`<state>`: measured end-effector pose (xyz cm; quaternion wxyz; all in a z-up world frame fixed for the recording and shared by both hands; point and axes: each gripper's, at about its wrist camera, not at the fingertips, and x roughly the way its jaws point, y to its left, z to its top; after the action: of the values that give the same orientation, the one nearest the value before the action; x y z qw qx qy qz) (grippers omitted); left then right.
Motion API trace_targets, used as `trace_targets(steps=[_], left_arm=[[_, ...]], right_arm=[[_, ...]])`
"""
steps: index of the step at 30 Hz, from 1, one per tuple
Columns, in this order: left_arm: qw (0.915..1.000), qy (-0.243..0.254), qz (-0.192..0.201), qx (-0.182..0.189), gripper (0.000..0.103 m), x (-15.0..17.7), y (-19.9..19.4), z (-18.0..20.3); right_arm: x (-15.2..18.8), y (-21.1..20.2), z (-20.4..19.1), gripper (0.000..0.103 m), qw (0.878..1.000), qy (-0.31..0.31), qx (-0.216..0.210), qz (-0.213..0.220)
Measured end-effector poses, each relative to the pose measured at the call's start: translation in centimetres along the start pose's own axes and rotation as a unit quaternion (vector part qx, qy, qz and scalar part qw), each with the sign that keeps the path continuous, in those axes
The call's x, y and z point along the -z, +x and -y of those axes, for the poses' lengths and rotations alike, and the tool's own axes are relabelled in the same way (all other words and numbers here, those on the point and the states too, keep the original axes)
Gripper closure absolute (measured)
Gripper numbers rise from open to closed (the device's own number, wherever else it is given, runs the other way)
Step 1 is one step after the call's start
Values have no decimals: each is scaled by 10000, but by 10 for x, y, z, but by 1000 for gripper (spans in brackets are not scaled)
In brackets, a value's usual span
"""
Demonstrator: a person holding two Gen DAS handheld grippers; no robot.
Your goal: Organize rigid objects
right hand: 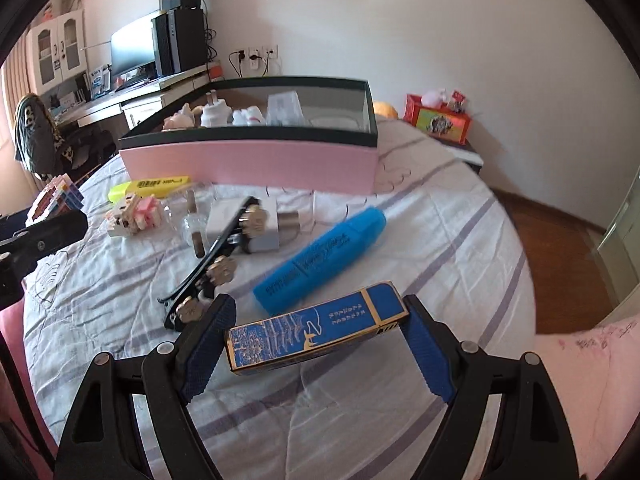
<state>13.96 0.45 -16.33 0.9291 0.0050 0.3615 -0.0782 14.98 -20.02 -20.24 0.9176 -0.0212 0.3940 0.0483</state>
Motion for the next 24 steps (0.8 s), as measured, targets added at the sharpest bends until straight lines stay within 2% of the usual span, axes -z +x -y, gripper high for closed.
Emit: trace_targets(steps=[2,6,15,24], left_arm=[[10000,2,-55,-7,35,1,3,0],[10000,33,-10,2,35,-2,4,3],[9989,149,452,24,35,-28,-16,9],[9954,317,899,-26,35,-76,-22,6]], right_arm=[[10,5,4,19,9999,48,62,-96],[10,-6,11,19,9996,253,6,130],[-42,-53,-17,19,9941,19,-289,1044],[-92,-55,-32,18,9892,-203,-359,1403]])
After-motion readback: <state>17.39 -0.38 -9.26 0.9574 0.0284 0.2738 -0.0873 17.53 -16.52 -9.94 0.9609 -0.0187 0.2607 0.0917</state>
